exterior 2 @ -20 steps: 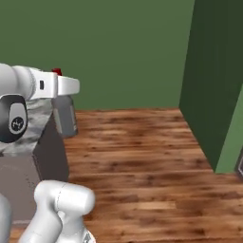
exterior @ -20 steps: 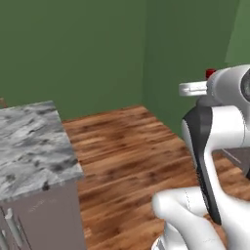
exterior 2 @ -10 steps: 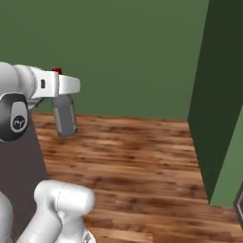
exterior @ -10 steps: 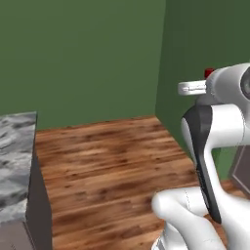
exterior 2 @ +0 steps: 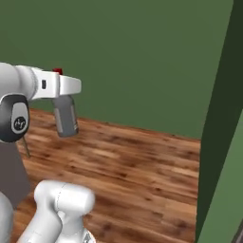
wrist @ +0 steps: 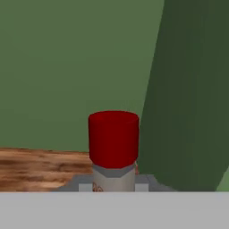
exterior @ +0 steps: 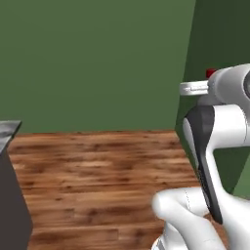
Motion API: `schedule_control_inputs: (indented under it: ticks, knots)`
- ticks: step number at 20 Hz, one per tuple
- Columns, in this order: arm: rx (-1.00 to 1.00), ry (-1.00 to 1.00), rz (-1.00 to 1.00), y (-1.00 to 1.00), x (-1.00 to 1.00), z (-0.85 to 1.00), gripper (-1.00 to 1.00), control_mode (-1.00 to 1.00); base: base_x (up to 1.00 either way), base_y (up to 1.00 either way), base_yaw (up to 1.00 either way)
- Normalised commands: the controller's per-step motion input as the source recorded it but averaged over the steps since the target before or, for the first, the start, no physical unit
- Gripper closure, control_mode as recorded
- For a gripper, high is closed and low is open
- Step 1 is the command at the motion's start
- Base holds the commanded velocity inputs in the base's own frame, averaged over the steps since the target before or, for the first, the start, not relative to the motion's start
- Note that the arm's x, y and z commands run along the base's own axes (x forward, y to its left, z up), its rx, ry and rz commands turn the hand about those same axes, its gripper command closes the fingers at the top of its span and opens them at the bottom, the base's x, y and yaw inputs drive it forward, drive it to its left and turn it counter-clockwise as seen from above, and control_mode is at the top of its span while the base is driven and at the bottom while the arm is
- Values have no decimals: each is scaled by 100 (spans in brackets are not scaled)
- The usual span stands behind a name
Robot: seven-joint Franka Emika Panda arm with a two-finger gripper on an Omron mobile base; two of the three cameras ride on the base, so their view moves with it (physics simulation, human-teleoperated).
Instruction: Get the candle and the liquor from the cabinet and move them to the dining counter.
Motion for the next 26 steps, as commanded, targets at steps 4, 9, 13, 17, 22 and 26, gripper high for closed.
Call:
schedule_control_inputs:
  ticks: [4, 9, 13, 17, 22, 26]
  knots:
    - [0, 0, 0, 0, 0, 0, 100, 100, 90, -24, 53]
    - [0, 0, 0, 0, 0, 0, 100, 100, 76, -12, 79]
    - [0, 0, 0, 0, 0, 0, 100, 100, 75, -8, 82]
    - [0, 0, 0, 0, 0, 0, 100, 100, 66, -30, 76]
    - [0, 0, 0, 0, 0, 0, 100, 100, 55, -54, 68]
    - [0, 0, 0, 0, 0, 0, 100, 100, 68, -68, 58]
